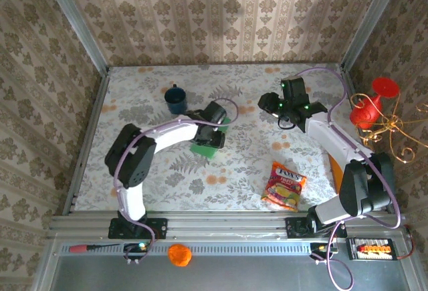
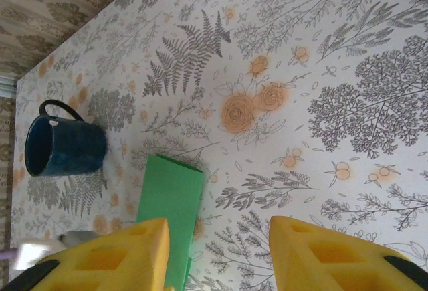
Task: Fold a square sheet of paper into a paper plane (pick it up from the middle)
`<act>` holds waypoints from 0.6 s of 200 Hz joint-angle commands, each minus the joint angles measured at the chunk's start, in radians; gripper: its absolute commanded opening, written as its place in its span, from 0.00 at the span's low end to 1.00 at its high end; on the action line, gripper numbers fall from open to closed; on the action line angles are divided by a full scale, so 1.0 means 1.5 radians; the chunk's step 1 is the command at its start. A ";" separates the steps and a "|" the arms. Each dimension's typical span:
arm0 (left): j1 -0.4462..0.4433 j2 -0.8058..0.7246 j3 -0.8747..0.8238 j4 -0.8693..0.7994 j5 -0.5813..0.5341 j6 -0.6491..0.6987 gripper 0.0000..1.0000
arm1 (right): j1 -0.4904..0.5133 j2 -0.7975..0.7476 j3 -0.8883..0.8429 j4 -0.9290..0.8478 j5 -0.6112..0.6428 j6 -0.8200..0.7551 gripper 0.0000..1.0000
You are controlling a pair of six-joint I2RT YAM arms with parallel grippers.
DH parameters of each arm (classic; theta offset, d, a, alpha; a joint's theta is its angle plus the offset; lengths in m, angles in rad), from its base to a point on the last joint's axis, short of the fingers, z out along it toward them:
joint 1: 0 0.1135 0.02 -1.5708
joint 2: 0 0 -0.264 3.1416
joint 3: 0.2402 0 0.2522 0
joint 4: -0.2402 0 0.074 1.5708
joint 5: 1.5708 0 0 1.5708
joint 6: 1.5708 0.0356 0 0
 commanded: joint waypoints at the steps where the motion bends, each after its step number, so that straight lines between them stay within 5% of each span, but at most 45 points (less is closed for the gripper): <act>1: 0.039 -0.085 -0.044 0.100 0.137 -0.047 0.58 | 0.018 0.026 0.018 -0.027 -0.027 -0.013 0.44; 70: 0.239 -0.303 -0.255 0.168 0.151 -0.096 0.86 | 0.185 0.168 0.034 0.007 -0.090 0.044 0.37; 120: 0.297 -0.334 -0.284 0.130 0.157 -0.110 0.95 | 0.272 0.296 0.116 0.032 -0.143 0.061 0.24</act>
